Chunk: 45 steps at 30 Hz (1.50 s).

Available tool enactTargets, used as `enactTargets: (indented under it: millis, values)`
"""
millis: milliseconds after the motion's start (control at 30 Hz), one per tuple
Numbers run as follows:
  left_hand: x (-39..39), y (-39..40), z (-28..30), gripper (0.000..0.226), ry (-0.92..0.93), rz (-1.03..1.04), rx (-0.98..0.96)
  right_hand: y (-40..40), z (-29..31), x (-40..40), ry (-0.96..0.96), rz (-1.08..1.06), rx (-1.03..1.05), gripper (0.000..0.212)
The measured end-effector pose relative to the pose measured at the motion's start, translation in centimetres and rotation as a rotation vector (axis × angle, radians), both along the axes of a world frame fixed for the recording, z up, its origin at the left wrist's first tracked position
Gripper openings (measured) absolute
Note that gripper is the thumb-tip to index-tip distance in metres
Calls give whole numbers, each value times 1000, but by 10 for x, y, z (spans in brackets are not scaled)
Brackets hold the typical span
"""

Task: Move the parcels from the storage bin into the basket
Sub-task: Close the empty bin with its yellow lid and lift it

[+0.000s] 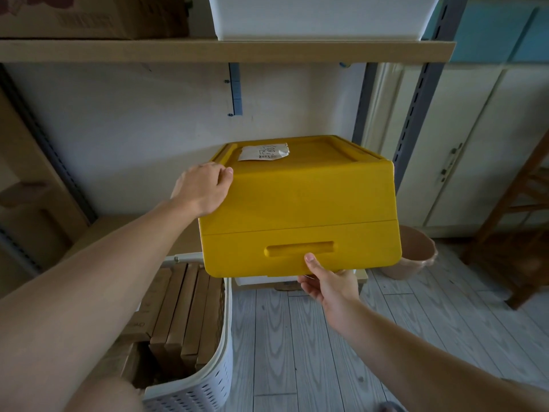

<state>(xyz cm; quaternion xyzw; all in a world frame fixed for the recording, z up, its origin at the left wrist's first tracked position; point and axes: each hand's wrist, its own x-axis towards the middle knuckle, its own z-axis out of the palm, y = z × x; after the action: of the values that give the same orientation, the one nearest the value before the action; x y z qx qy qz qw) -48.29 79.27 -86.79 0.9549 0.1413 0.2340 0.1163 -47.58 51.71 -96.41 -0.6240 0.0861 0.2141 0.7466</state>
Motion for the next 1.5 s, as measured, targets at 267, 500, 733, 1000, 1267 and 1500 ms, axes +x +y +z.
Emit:
enactTargets:
  millis: [267, 500, 733, 1000, 1267, 1500]
  values:
    - [3, 1, 0, 40, -26, -35, 13, 13, -8, 7, 7, -19, -15, 17]
    - [7, 2, -5, 39, -74, -30, 47, 12, -18, 12, -20, 24, -64, 26]
    - [10, 1, -6, 43, -102, -22, 33, 8, -19, 19, 19, 29, -52, 30]
    - [9, 0, -7, 40, -111, -43, 30, 10, -23, 22, -41, 45, -262, 45]
    - [9, 0, -6, 39, -121, -30, 23, 17, -28, 17, -77, 78, -285, 47]
    - [10, -3, -8, 41, -164, -10, -10, 15, -29, 15, -26, 118, -137, 32]
